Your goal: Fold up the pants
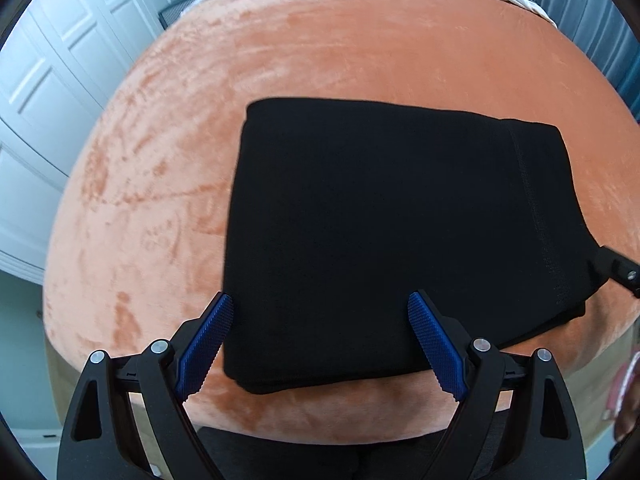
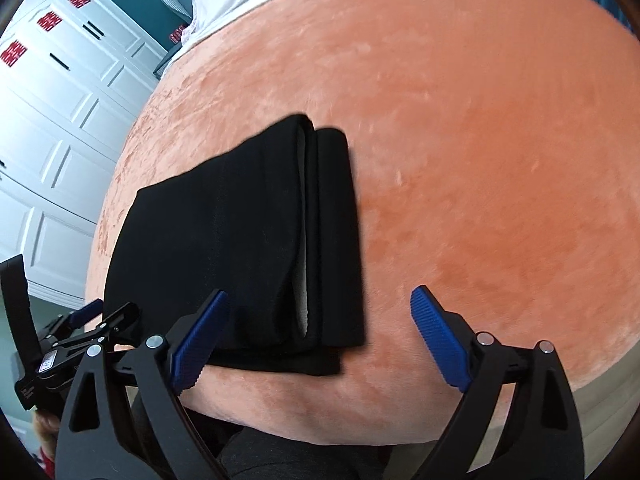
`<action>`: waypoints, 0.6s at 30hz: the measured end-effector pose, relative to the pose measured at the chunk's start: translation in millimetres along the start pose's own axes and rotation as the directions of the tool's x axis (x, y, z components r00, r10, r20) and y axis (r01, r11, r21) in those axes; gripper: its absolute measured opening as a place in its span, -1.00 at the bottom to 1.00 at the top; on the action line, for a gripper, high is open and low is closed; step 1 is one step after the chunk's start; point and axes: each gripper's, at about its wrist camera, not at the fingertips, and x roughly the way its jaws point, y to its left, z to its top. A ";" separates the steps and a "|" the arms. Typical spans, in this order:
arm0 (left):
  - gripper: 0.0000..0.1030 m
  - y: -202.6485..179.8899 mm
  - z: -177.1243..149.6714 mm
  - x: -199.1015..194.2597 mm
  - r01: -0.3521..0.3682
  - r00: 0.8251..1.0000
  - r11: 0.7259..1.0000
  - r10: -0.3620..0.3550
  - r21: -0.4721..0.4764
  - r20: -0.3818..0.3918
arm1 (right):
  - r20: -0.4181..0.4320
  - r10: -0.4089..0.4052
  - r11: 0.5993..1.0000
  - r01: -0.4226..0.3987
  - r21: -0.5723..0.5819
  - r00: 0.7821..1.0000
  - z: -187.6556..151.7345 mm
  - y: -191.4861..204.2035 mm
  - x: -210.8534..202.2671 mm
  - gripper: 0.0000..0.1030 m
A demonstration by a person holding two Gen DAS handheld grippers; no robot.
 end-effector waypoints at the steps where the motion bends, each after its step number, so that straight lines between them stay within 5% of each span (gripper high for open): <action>1: 0.69 0.7 0.0 1.1 0.001 1.000 1.000 -0.001 -0.005 0.000 | -0.013 -0.001 1.000 0.001 0.006 1.000 0.0 -1.0 4.5 0.75; 8: 0.69 20.3 5.8 4.9 -0.029 0.999 0.999 0.029 -0.029 0.018 | -0.041 -0.014 1.000 0.015 0.013 0.999 -1.4 3.8 16.6 0.75; 12: 0.69 50.1 4.9 3.7 -0.052 0.998 0.995 0.054 -0.084 0.023 | 0.071 -0.042 0.999 0.043 -0.013 0.997 1.9 13.1 -6.4 0.76; 18: 0.70 71.9 -2.0 3.0 0.040 0.999 0.986 -0.040 -0.164 0.002 | 0.116 -0.098 0.979 0.117 -0.165 0.988 0.9 50.1 -13.3 0.63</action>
